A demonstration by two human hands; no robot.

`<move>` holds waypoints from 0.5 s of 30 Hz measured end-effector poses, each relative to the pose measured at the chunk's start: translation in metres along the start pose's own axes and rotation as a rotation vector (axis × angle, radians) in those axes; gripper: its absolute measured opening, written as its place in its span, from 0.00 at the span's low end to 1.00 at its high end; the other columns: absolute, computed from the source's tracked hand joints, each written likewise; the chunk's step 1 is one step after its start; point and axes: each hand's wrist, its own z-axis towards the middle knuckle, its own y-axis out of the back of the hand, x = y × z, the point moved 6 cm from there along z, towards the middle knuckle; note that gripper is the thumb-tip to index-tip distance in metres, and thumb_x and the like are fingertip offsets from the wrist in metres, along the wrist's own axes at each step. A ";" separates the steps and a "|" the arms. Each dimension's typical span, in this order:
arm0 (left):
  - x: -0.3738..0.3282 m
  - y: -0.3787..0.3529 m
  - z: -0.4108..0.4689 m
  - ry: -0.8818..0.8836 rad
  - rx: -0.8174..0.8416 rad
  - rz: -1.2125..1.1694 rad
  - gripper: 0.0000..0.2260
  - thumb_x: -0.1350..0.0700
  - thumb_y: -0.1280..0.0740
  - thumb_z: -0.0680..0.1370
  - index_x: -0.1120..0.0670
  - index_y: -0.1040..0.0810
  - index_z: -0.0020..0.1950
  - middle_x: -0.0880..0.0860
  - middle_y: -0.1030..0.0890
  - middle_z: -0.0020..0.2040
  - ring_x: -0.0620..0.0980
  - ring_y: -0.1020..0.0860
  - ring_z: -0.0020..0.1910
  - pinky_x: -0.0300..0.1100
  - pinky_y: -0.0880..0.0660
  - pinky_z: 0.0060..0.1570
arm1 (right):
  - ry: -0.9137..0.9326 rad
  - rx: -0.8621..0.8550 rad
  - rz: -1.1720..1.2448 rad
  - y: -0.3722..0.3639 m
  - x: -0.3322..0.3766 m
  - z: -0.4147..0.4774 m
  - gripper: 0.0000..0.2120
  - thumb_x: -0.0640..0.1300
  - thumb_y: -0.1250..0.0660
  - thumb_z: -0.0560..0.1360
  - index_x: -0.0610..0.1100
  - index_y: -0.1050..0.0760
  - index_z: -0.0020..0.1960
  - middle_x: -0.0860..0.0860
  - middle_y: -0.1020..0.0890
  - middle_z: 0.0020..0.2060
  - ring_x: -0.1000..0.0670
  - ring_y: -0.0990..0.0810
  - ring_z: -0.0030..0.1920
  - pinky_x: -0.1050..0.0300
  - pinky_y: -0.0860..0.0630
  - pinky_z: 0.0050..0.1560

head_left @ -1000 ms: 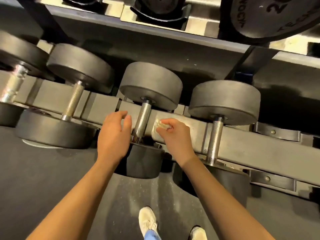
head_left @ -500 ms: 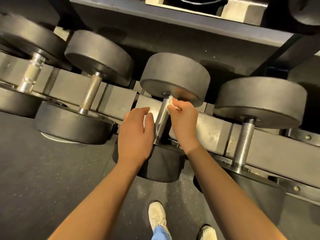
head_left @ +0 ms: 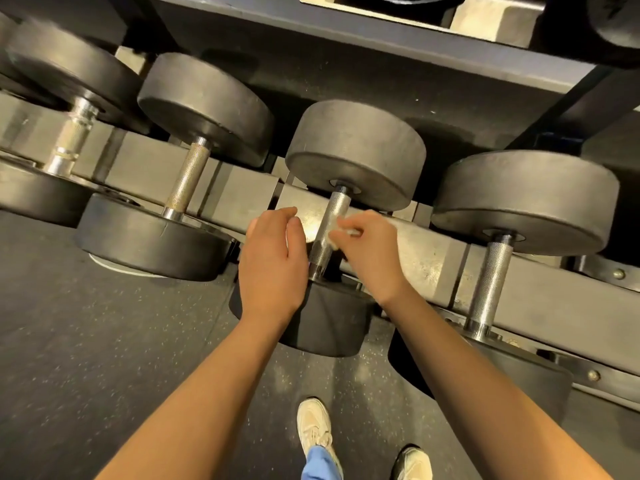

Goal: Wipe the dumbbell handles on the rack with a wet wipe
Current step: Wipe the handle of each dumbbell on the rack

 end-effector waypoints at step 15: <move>-0.002 0.004 -0.001 0.024 -0.042 0.029 0.18 0.50 0.48 0.80 0.56 0.24 0.61 0.51 0.21 0.57 0.49 0.27 0.58 0.52 0.31 0.62 | 0.176 0.159 -0.188 -0.017 0.008 -0.009 0.07 0.45 0.33 0.77 0.44 0.17 0.45 0.51 0.27 0.42 0.58 0.28 0.39 0.70 0.33 0.41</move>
